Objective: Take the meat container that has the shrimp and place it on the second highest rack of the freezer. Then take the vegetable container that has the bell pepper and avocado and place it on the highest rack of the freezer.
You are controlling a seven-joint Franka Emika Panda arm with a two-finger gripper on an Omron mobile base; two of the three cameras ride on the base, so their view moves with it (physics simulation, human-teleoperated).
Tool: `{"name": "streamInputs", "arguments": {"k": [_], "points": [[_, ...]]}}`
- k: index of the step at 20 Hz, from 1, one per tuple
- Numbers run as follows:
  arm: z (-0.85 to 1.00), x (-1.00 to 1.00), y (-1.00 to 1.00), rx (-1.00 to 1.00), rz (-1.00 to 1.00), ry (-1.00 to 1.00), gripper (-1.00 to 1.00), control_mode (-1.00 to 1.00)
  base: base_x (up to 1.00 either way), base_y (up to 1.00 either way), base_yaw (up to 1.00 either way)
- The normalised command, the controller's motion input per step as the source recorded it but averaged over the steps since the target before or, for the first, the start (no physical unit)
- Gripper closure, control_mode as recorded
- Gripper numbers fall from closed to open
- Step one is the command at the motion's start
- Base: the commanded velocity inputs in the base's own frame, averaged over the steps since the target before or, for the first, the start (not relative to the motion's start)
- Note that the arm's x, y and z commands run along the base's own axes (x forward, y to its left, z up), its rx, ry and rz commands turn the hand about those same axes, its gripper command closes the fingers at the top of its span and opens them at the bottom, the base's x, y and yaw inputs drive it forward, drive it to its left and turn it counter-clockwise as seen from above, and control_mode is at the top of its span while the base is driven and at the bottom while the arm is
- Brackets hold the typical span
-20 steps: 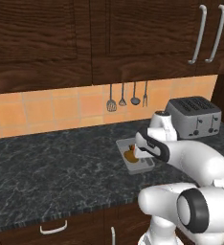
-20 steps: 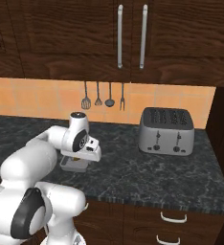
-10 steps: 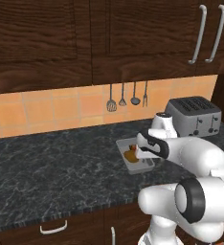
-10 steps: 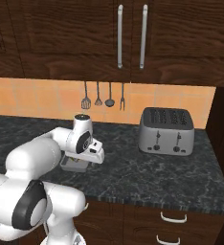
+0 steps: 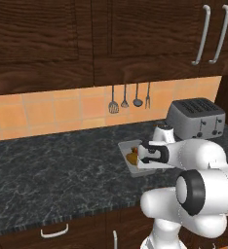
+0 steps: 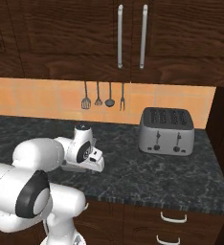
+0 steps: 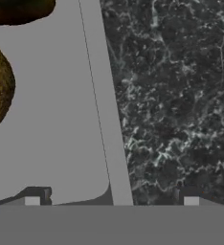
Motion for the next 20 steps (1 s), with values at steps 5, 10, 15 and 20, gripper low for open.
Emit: {"name": "streamInputs", "arguments": {"k": [5, 10, 15, 20], "points": [[-0.16, 0.0, 0.0, 0.0, -0.02, 0.0, -1.0, -1.0, 0.0, 0.0, 0.0], [-0.02, 0.0, 0.0, 0.0, 0.0, 0.02, 1.0, -1.0, 0.0, 0.0, 0.0], [0.0, 0.0, 0.0, 0.0, 0.0, 0.0, 1.0, -1.0, 0.0, 0.0, 0.0], [0.04, -0.08, 0.0, 0.0, 0.0, 0.0, 1.0, -1.0, 0.0, 0.0, 0.0]]}}
